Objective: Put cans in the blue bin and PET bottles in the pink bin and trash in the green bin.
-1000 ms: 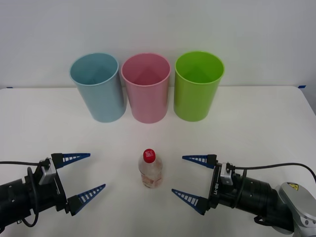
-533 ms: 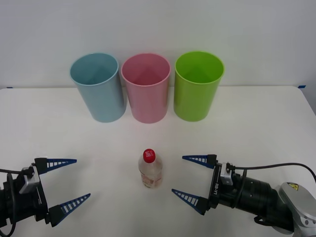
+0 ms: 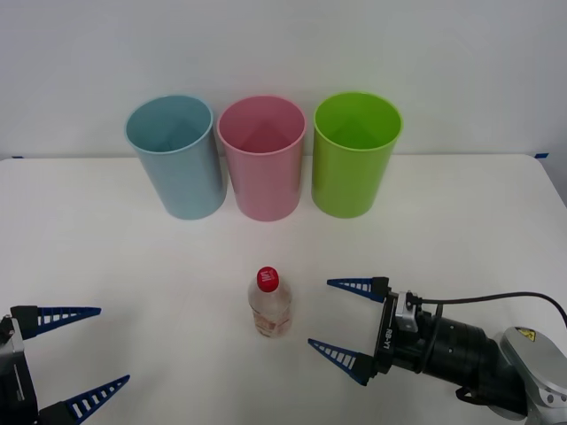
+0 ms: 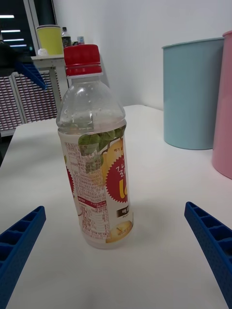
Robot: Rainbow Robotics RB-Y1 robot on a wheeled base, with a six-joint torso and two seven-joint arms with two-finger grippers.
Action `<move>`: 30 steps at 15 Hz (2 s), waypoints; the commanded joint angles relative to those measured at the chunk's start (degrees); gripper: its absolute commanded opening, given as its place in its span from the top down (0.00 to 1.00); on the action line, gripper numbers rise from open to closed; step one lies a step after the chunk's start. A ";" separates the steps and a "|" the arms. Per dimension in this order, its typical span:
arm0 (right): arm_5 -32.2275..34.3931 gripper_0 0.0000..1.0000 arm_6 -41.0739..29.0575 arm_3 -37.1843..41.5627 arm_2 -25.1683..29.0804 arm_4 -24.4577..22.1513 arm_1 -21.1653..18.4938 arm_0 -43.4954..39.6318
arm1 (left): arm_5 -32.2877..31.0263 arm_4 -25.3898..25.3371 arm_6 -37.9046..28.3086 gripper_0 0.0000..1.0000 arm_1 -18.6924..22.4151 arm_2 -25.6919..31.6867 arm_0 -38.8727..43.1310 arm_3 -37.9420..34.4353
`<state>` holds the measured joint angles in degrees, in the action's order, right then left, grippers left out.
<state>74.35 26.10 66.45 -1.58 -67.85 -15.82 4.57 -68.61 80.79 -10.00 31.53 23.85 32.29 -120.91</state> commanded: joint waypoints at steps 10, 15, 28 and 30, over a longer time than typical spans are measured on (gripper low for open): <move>0.00 0.00 0.00 0.00 0.00 0.00 0.00 0.00 | 0.23 -3.36 -1.78 0.00 -0.15 6.21 10.87 -5.04; 0.00 0.00 0.00 0.00 0.00 0.00 0.00 0.00 | 0.67 -3.71 -1.78 0.00 -1.12 5.59 11.13 -5.66; 0.00 0.00 0.00 0.00 0.00 0.00 0.00 0.00 | -0.47 -1.51 -3.18 0.00 -1.12 4.63 7.44 -5.57; 0.00 0.00 0.00 0.00 0.00 0.00 0.00 0.00 | -0.47 -1.51 -3.18 0.00 -1.12 4.63 7.44 -5.57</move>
<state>74.35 26.10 66.45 -1.58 -67.85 -15.82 4.57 -69.07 79.26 -13.18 30.41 28.48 39.73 -126.49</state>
